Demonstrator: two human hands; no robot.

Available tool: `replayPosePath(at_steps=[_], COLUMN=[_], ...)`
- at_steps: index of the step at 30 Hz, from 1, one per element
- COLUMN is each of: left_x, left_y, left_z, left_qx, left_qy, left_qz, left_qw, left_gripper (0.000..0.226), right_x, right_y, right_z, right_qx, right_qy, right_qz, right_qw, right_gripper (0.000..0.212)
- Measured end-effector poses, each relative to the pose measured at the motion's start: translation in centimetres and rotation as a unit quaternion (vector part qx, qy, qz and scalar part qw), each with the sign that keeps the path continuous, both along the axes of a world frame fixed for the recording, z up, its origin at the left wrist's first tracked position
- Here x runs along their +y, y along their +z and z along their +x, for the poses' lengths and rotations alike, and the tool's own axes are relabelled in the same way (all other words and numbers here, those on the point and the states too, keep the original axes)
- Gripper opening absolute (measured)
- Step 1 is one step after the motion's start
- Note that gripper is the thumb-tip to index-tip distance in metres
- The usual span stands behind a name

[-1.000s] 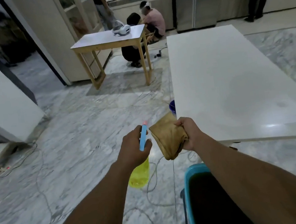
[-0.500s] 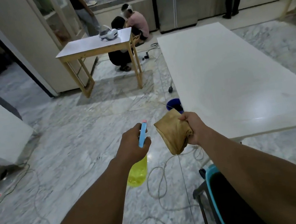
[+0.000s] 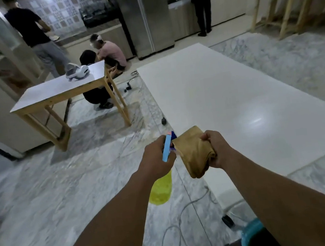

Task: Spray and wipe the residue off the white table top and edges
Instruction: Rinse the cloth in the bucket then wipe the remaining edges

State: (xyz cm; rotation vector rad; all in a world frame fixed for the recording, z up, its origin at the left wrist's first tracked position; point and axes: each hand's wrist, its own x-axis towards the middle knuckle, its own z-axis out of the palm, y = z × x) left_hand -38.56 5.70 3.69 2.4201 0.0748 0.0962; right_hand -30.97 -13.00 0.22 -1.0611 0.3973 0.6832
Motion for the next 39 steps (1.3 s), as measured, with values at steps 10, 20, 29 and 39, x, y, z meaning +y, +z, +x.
replayPosePath(at_steps=[10,20,29,39], left_x=[-5.9,-14.0,-14.6,-11.6], left_y=[-0.4,-4.4,-9.1,-11.6], left_z=[16.3,22.6,24.6,23.2], left_qx=[-0.004,-0.018,-0.01,-0.022], left_qy=[-0.152,-0.356,-0.467,-0.559], left_qz=[0.029,-0.015,-0.082,-0.11], left_qw=[0.988,0.934,0.88,0.821], left_gripper=[0.027,0.031,0.026,0.027], right_x=[-7.6,-13.9,-7.8,-1.3], right_y=[-0.6,-3.3,-5.9,-10.7], right_z=[8.9,4.7,0.8,-0.7], right_qx=[0.022,0.096,0.19,0.202], right_qy=[-0.152,-0.378,-0.528,-0.528], right_qz=[-0.059,-0.102,-0.116,-0.496], right_qw=[0.986,0.915,0.82,0.659], right_gripper=[0.043,0.039,0.015,0.02])
